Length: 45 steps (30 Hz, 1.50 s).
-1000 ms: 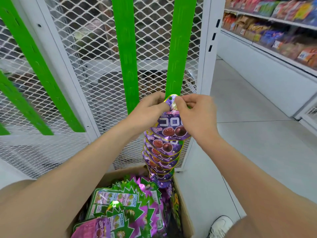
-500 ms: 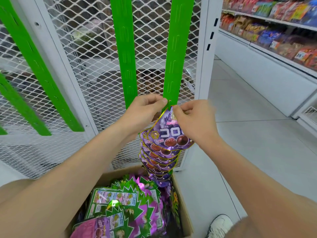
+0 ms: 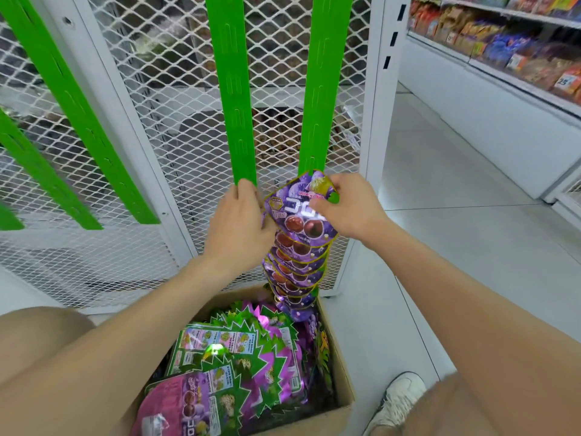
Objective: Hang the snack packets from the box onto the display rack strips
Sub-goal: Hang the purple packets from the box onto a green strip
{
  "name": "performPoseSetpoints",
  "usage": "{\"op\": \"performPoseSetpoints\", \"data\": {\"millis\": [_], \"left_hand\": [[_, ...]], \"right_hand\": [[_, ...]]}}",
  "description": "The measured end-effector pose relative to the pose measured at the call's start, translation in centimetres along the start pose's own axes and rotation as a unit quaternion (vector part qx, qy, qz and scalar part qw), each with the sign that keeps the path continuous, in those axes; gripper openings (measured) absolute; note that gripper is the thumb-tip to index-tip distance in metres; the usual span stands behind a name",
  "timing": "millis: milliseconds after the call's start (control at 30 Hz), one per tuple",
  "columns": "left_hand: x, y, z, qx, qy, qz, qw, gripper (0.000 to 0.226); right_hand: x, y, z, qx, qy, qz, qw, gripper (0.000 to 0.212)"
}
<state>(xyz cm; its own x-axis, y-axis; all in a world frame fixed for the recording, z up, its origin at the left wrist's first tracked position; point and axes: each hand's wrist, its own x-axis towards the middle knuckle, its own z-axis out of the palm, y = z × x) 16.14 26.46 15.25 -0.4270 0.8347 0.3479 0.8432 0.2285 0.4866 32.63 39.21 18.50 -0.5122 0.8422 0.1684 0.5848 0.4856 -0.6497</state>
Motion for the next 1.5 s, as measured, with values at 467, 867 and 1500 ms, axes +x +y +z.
{"op": "performPoseSetpoints", "data": {"millis": [467,867,1500], "left_hand": [[-13.0,-10.2,8.6,0.208,-0.510,-0.026,0.834,0.077],[-19.1,-12.7,7.7,0.177,-0.597,0.093,0.777,0.106],[-16.9,-9.4,8.4,0.176,-0.412,0.083,0.890,0.035]], "right_hand": [[-9.3,6.1,5.9,-0.091,-0.272,0.226,0.931,0.035],[-19.4,10.9,12.9,-0.339,-0.432,0.144,0.823,0.024],[-14.0,12.2,10.0,-0.171,-0.283,0.209,0.920,0.045]]}}
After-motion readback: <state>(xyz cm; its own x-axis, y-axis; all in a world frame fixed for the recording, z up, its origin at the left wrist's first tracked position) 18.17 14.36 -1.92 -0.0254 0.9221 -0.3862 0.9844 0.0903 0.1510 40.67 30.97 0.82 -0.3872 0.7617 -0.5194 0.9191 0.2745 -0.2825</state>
